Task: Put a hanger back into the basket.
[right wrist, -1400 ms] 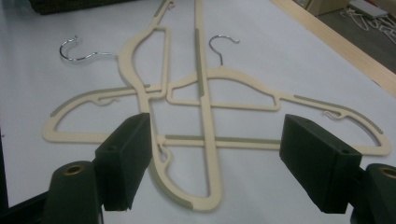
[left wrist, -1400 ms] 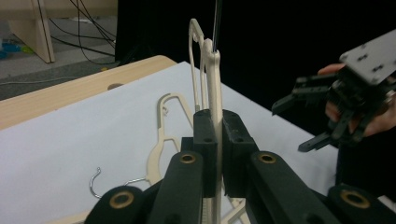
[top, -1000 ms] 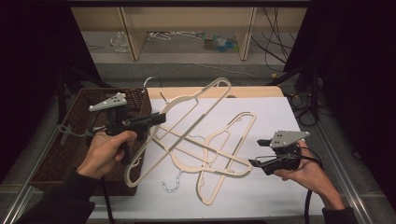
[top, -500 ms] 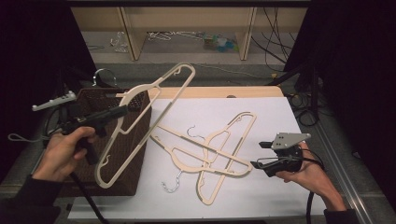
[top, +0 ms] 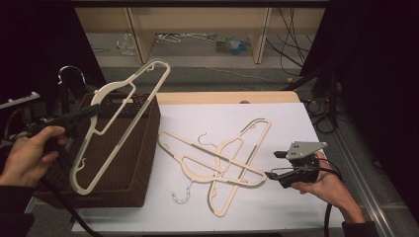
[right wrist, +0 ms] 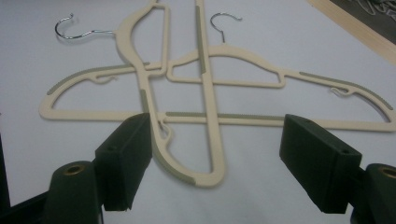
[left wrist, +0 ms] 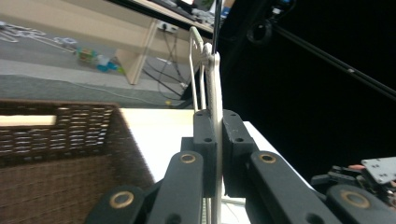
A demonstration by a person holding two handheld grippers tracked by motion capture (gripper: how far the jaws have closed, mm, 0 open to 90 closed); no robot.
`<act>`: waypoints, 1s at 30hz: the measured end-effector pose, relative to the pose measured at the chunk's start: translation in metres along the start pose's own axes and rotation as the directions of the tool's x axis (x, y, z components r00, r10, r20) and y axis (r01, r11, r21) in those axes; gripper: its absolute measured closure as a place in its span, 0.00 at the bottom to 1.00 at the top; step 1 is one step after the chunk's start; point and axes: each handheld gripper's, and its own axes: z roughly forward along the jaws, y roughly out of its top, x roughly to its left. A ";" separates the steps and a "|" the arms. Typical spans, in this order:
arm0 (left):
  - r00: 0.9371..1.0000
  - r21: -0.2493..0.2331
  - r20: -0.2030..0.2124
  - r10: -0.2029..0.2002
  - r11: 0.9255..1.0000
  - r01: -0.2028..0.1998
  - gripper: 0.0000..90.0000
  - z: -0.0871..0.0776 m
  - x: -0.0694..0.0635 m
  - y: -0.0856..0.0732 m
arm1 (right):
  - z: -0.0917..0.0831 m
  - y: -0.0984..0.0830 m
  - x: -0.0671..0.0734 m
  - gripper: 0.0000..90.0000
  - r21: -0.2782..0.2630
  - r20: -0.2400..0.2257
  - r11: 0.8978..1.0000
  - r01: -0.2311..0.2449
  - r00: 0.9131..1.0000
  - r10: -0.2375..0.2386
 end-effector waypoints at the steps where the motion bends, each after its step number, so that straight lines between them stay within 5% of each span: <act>1: 1.000 0.003 -0.012 0.007 1.000 -0.007 0.95 -0.003 0.003 0.002 | 0.000 0.000 0.000 0.29 0.001 -0.001 1.000 -0.001 1.000 0.001; 13: 0.993 0.069 -0.105 0.062 0.996 -0.055 0.95 -0.012 0.042 0.002 | 0.001 -0.001 -0.001 0.29 0.010 -0.008 1.000 0.004 1.000 -0.004; 30: 0.988 0.126 -0.111 0.107 0.988 -0.092 0.95 -0.010 0.076 -0.004 | 0.002 -0.002 0.000 0.29 0.005 -0.010 1.000 0.000 1.000 0.000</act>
